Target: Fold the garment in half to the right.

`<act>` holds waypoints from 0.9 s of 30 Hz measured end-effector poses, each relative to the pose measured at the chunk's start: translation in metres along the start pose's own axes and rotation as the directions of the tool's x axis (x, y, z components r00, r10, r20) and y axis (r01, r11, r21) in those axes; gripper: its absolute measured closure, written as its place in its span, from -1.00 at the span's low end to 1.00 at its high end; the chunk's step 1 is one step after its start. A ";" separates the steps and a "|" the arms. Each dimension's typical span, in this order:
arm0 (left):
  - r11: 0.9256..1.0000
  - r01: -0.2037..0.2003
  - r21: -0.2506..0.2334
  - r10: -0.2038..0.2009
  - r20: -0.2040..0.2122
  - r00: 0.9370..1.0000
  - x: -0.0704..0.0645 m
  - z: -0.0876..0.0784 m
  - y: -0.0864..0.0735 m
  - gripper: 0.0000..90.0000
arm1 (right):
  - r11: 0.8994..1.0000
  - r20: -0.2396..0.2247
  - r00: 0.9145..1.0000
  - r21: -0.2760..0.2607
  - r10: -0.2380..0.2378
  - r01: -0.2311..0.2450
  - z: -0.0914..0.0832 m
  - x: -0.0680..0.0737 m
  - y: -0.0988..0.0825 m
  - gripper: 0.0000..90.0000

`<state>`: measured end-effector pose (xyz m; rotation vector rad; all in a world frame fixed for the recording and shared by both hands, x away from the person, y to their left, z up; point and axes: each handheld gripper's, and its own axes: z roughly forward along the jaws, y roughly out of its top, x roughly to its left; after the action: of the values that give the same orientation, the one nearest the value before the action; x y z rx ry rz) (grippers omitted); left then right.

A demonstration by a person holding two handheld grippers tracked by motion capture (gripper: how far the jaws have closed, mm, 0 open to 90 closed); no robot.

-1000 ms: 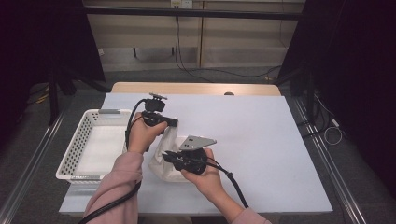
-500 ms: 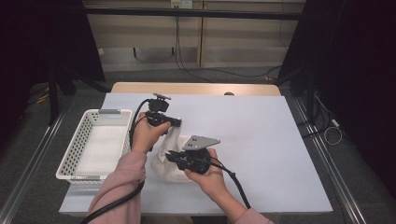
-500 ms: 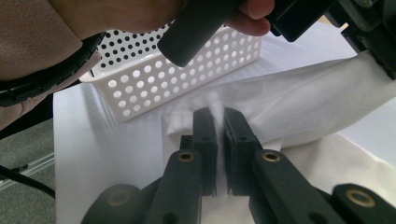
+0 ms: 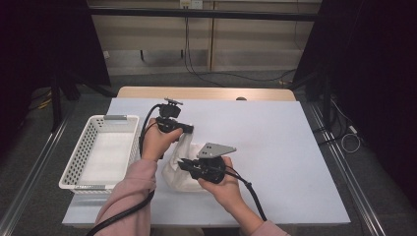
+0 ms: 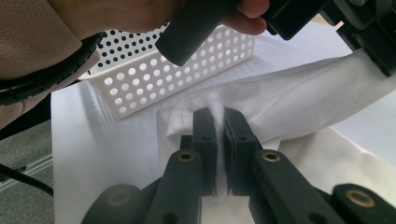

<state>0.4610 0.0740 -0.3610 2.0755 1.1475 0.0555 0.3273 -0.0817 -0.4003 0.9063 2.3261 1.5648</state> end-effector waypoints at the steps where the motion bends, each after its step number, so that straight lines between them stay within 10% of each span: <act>1: 1.000 -0.001 -0.005 0.001 -0.001 1.000 0.000 0.000 0.000 0.83 | 1.000 0.005 1.000 0.001 -0.002 0.002 -0.001 0.000 0.000 0.90; 27: 1.000 -0.029 -0.002 0.029 0.028 0.999 -0.014 0.015 0.003 0.83 | 1.000 0.023 0.999 -0.010 0.023 -0.023 -0.019 -0.011 -0.012 0.90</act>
<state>0.4609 0.0536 -0.3658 2.0857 1.1005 0.0415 0.3222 -0.1053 -0.4050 0.9473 2.2983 1.5653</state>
